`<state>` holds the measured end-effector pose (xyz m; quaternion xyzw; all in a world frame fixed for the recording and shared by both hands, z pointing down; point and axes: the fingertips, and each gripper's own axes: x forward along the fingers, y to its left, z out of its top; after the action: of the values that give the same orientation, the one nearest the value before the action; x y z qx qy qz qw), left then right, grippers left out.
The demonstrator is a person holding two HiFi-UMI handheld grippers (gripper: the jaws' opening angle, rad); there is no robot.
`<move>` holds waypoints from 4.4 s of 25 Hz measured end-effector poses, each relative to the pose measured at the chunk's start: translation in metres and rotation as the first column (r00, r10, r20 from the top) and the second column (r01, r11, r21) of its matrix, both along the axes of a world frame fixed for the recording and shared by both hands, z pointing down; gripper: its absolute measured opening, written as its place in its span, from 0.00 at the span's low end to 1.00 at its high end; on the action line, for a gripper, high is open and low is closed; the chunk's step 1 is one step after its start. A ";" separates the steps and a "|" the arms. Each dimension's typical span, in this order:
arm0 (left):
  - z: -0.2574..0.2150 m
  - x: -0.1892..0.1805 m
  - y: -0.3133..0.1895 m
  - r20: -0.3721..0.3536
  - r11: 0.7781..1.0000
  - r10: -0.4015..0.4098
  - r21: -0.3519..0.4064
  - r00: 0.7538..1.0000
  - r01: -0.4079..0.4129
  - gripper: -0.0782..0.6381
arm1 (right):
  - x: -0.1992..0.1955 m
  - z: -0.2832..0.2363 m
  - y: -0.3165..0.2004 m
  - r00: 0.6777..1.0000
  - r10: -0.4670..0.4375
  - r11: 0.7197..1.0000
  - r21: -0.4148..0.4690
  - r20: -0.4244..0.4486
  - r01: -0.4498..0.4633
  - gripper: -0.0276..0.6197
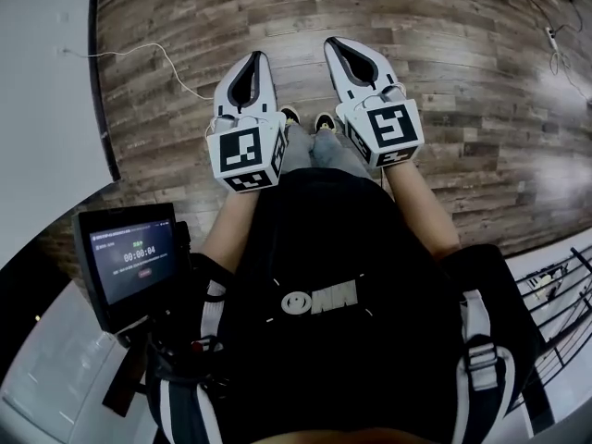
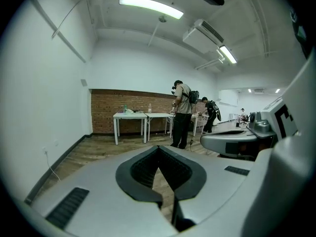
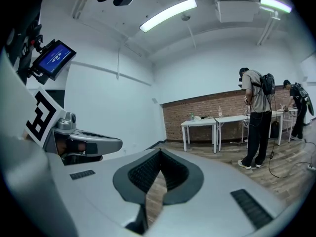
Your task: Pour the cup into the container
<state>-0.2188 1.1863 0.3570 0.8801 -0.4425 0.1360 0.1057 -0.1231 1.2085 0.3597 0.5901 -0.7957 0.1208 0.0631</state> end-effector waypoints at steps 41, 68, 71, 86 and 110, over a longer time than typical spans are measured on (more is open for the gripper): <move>-0.001 0.028 -0.406 0.022 0.997 -0.076 0.013 0.997 0.076 0.10 | 0.027 0.006 -0.399 0.996 -0.069 0.997 -0.020 0.052 0.070 0.03; 0.009 -0.031 -0.633 -0.078 1.000 -0.010 -0.018 0.997 0.008 0.10 | -0.047 0.000 -0.636 0.996 -0.083 0.995 -0.059 -0.045 0.080 0.03; 0.011 -0.022 -0.649 -0.072 1.000 0.000 -0.021 0.997 -0.002 0.10 | -0.037 0.000 -0.654 0.996 -0.078 0.996 -0.056 -0.044 0.075 0.03; 0.001 0.106 -0.755 0.031 0.999 0.046 0.010 0.998 -0.047 0.10 | 0.083 -0.003 -0.756 0.998 -0.062 0.998 -0.001 0.025 0.062 0.03; -0.003 0.094 -0.907 -0.034 0.994 0.104 0.030 0.994 -0.103 0.11 | 0.074 -0.008 -0.906 0.999 0.008 1.000 -0.006 -0.046 -0.008 0.03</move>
<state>-0.1248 0.2789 0.3540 0.9055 -0.3963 0.1195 0.0939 -0.0486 0.3023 0.3517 0.5958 -0.7912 0.1100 0.0829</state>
